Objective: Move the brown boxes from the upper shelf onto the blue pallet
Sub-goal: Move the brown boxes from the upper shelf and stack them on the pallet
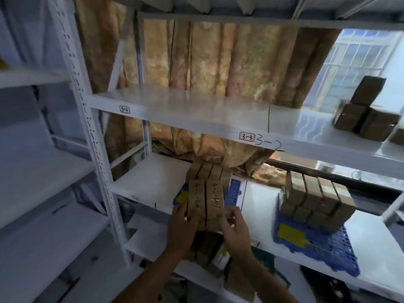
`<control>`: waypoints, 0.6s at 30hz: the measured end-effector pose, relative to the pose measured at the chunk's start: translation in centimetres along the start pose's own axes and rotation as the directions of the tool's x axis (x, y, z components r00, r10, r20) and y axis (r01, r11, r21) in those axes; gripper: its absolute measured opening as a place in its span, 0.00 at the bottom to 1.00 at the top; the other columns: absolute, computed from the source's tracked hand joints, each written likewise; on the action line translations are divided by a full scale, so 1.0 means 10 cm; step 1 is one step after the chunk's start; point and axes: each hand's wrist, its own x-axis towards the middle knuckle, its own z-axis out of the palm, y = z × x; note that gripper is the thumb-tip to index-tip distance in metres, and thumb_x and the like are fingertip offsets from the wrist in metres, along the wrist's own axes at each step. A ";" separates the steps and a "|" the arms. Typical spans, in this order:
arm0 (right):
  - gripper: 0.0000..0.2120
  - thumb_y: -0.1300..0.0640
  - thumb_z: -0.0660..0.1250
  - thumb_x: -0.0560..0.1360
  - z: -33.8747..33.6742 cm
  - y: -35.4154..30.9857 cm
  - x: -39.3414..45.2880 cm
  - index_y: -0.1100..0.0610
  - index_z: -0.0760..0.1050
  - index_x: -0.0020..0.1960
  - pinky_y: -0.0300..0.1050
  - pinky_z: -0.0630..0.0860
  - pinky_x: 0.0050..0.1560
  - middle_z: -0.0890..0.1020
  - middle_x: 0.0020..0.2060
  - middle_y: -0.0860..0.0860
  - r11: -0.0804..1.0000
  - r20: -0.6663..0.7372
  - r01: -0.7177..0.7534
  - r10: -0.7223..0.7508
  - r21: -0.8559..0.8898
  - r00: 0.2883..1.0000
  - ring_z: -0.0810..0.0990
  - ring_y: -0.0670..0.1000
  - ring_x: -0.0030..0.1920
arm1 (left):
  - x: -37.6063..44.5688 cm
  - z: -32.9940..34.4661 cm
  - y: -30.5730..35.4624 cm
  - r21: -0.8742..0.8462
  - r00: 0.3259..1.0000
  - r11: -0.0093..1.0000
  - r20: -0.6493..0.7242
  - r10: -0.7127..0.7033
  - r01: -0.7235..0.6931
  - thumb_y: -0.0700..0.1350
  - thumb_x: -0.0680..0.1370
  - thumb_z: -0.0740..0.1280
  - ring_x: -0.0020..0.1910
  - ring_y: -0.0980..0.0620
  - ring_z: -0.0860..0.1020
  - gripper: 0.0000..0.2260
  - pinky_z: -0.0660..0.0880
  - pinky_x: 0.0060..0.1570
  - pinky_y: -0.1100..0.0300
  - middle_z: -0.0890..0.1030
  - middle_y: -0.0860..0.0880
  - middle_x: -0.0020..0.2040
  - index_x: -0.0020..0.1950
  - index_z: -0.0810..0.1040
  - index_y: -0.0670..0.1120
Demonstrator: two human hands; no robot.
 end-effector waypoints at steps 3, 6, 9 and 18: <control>0.03 0.47 0.67 0.82 0.31 0.11 0.43 0.43 0.75 0.56 0.46 0.82 0.53 0.84 0.49 0.41 0.998 0.023 -0.040 0.038 0.057 0.999 0.84 0.43 0.50 | 0.51 -0.08 -0.17 -0.078 1.000 0.997 0.021 0.008 -0.006 0.61 0.80 0.64 0.56 0.58 0.80 0.20 0.78 0.55 0.61 0.80 0.56 0.59 0.68 0.77 0.52; 0.04 0.46 0.68 0.82 0.65 0.14 1.01 0.44 0.76 0.56 0.44 0.83 0.50 0.84 0.48 0.42 0.997 -0.059 -0.030 0.034 0.074 0.998 0.84 0.42 0.48 | 1.26 -0.11 -0.34 -0.031 0.999 0.999 0.032 -0.029 0.030 0.60 0.81 0.63 0.57 0.49 0.81 0.21 0.80 0.56 0.48 0.81 0.49 0.61 0.68 0.77 0.50; 0.04 0.46 0.67 0.83 1.00 0.16 1.63 0.46 0.77 0.54 0.40 0.82 0.44 0.84 0.46 0.43 0.993 -0.168 -0.056 0.073 0.103 0.983 0.84 0.43 0.47 | 2.04 -0.07 -0.53 0.008 0.995 0.998 0.075 -0.063 0.062 0.59 0.82 0.63 0.58 0.49 0.80 0.19 0.79 0.58 0.46 0.80 0.49 0.64 0.69 0.76 0.53; 0.14 0.42 0.64 0.83 1.45 0.31 2.88 0.52 0.77 0.58 0.42 0.70 0.33 0.83 0.40 0.52 0.988 -0.353 -0.153 0.143 0.000 0.925 0.80 0.50 0.37 | 3.44 0.24 -0.79 0.080 0.972 0.996 0.228 -0.052 0.034 0.59 0.81 0.64 0.64 0.45 0.78 0.21 0.76 0.61 0.47 0.79 0.47 0.67 0.70 0.76 0.50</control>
